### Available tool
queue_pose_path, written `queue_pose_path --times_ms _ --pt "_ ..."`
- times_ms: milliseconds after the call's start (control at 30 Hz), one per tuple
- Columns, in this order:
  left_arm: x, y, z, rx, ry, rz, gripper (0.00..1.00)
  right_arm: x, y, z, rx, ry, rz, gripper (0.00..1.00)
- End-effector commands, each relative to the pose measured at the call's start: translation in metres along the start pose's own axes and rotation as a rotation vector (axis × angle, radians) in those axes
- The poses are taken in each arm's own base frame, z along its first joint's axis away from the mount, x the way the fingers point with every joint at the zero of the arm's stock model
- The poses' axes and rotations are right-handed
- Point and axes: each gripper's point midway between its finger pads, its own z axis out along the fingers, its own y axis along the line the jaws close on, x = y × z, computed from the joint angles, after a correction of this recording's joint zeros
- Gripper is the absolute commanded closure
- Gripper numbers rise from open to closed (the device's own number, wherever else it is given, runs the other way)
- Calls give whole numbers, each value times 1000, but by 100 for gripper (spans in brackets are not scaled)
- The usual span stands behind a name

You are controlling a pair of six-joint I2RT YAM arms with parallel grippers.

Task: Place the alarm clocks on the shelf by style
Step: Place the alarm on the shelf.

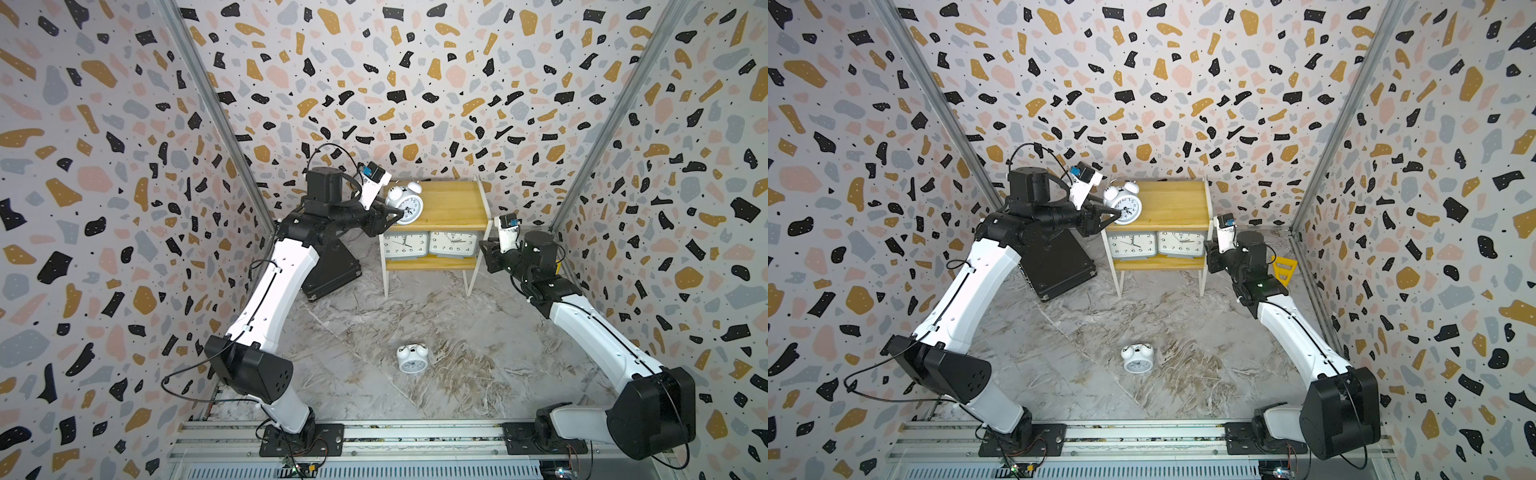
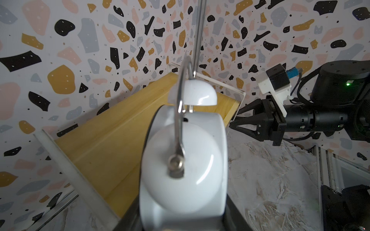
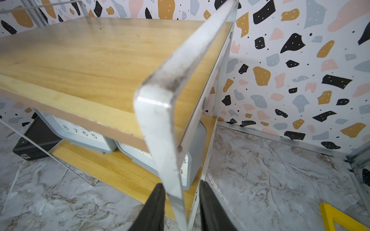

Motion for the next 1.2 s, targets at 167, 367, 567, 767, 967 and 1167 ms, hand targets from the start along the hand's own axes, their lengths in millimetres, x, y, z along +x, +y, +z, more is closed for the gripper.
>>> queue_pose_path --times_ms 167,367,567,767,967,1167 --pt "-39 0 -1 40 -130 115 63 -32 5 -4 -29 -89 -37 76" --pt "-34 8 4 44 -117 117 63 -30 5 -3 -33 -83 -44 84" --pt "-26 13 9 44 -106 118 63 -28 7 -4 -42 -81 -51 94" --pt "-21 18 14 50 -104 115 63 -26 9 -3 -52 -74 -52 97" --pt "-17 20 18 60 -101 110 60 -24 9 -2 -55 -68 -52 97" --pt "-12 26 23 62 -98 98 60 -21 10 -2 -58 -61 -50 96"
